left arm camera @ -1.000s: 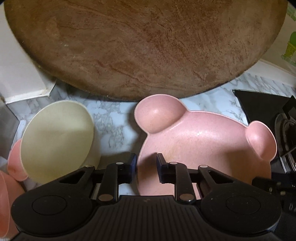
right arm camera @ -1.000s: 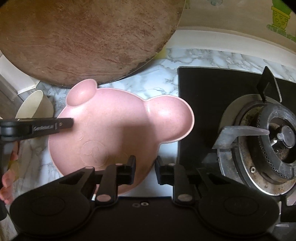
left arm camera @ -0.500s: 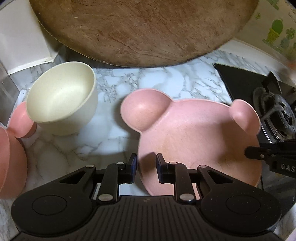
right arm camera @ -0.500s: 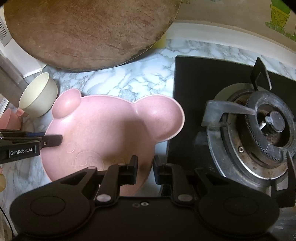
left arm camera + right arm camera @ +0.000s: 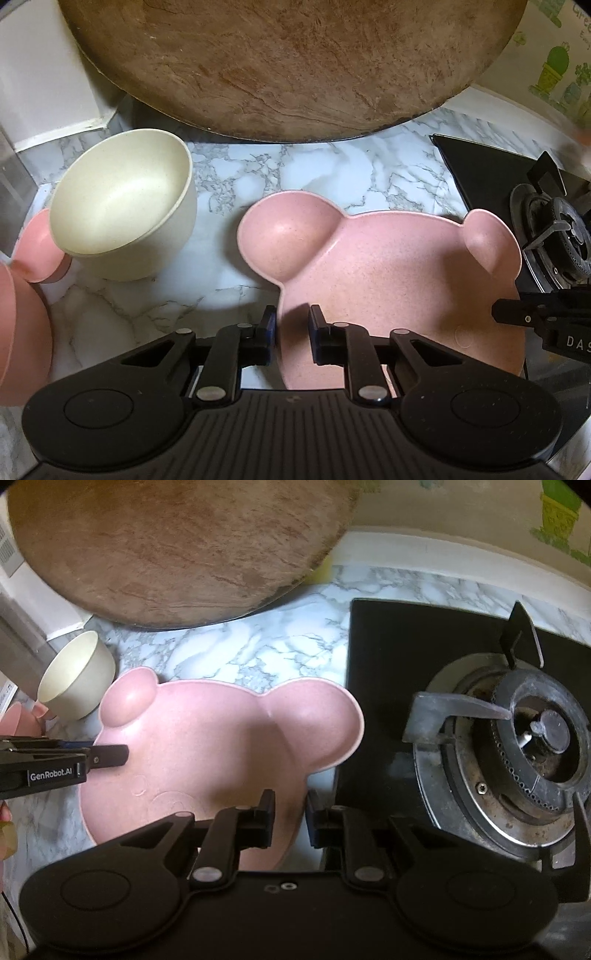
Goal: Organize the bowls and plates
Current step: 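Lift the pink bear plate by its rim with both grippers, then carry the pink bear plate with both grippers toward the sink and lower it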
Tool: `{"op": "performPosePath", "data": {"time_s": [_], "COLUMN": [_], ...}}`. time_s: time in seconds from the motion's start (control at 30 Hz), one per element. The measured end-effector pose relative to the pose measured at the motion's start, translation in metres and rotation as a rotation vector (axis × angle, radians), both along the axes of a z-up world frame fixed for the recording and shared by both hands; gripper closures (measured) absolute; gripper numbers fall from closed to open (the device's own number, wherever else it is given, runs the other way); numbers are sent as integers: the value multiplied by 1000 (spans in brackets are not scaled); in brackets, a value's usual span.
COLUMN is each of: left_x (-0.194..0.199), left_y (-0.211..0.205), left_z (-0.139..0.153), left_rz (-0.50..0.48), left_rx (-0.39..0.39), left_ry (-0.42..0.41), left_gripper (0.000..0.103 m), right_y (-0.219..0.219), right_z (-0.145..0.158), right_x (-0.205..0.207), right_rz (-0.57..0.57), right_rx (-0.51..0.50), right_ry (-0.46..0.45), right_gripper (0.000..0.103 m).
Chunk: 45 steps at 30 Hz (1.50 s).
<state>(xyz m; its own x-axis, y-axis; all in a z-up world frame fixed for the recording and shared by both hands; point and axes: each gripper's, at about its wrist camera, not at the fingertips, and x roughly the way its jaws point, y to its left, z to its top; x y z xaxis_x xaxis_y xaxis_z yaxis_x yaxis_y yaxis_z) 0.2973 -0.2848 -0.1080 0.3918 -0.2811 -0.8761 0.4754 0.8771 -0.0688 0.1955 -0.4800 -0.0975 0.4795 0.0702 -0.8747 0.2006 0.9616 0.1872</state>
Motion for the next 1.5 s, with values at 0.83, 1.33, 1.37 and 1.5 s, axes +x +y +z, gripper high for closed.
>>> {"op": "performPosePath", "data": {"time_s": [0.83, 1.33, 1.37, 1.5], "left_x": [-93, -178, -184, -205], "left_y": [144, 267, 275, 310], "left_z": [37, 87, 89, 96], "left_rz": [230, 435, 450, 518], "left_rx": [-110, -143, -141, -137], "left_ry": [-15, -129, -134, -147], "left_gripper": [89, 89, 89, 89], "right_y": [97, 202, 211, 247], "right_z": [43, 84, 87, 93], "right_x": [-36, -68, -70, -74], "right_rz": [237, 456, 471, 541], "right_rx": [-25, 18, 22, 33], "right_ry": [-35, -127, -132, -144], "right_gripper": [92, 93, 93, 93]}}
